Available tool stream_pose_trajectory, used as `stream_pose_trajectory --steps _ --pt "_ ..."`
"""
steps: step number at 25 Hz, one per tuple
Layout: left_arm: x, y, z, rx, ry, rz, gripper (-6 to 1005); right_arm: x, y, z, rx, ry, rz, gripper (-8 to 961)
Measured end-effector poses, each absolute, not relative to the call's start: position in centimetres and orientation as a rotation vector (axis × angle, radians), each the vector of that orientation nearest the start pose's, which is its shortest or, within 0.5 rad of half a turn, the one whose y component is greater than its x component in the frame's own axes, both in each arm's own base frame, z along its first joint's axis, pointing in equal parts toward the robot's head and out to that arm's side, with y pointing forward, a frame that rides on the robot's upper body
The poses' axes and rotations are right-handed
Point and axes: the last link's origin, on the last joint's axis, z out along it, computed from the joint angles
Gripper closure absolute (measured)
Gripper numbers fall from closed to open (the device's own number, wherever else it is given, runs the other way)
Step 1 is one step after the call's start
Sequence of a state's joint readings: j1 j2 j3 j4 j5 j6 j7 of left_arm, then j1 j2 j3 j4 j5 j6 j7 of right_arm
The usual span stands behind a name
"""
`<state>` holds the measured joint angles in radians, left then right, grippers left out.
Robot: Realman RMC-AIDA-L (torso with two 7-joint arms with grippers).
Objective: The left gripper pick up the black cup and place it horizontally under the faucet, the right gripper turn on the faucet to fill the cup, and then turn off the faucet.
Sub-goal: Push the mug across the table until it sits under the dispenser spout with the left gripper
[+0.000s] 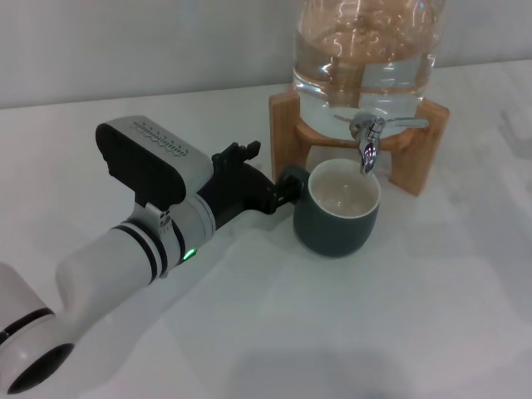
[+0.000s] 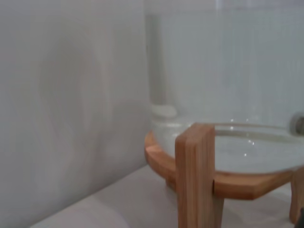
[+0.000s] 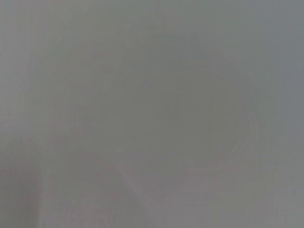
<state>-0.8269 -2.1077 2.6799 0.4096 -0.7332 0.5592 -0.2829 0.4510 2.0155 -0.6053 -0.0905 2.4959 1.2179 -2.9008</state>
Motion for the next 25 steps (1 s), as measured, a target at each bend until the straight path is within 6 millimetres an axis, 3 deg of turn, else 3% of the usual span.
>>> stream_pose_trajectory --steps 25 --pt "-18.6 36.1 -16.1 -2.401 -0.548 -0.508 186 37.2 33.4 7.4 -1.359 0.468 0.636 145"
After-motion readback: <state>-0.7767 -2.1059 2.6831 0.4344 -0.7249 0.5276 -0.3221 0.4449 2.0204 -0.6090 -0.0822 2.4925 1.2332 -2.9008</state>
